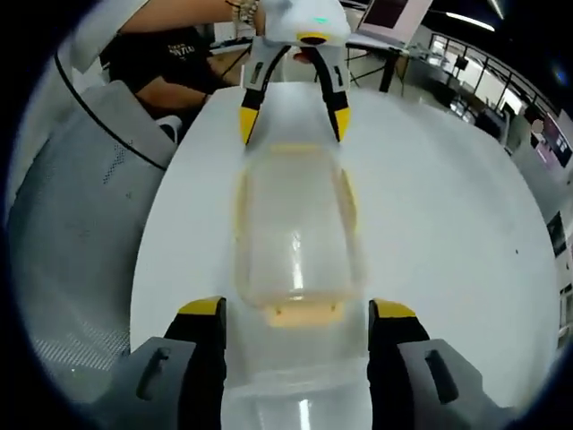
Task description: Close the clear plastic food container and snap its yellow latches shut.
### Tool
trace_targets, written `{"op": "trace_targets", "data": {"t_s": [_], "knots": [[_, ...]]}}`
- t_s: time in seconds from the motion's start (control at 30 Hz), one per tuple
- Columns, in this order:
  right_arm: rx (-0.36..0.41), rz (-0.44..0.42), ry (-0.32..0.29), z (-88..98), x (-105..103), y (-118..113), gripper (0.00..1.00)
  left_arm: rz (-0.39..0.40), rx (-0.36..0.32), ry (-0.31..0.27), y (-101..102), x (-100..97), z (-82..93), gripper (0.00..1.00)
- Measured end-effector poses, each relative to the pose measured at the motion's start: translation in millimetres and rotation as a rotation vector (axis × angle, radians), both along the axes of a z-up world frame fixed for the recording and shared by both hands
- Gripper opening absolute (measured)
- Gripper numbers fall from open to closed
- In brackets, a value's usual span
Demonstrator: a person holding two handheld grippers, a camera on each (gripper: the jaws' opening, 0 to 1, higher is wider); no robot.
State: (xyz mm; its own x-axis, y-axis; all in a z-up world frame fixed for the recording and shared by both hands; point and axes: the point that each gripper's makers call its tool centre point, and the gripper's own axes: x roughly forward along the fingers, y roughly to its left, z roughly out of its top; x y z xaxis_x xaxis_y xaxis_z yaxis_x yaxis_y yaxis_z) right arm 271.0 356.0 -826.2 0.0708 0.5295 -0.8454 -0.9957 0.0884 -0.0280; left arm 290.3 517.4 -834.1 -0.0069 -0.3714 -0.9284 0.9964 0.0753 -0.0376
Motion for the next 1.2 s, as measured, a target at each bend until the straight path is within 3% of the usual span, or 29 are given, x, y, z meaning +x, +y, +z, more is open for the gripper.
{"op": "trace_targets", "data": {"t_s": [0.53, 0.83, 0.97, 1.2], "knots": [[-0.031, 0.022, 0.035, -10.0, 3, 3, 0.51, -0.021, 0.0, 0.024, -4, 2.1, -4.8, 0.54], [-0.063, 0.051, 0.009, -11.8, 6, 0, 0.43, -0.038, -0.001, 0.021, -6, 4.6, -5.5, 0.48], [-0.066, 0.05, 0.006, -11.9, 7, 0, 0.43, -0.051, -0.001, 0.03, -5, 1.6, -4.8, 0.39], [-0.096, 0.069, -0.019, -13.1, 9, 1, 0.41, -0.065, 0.004, 0.006, -6, 3.2, -4.5, 0.38]]}}
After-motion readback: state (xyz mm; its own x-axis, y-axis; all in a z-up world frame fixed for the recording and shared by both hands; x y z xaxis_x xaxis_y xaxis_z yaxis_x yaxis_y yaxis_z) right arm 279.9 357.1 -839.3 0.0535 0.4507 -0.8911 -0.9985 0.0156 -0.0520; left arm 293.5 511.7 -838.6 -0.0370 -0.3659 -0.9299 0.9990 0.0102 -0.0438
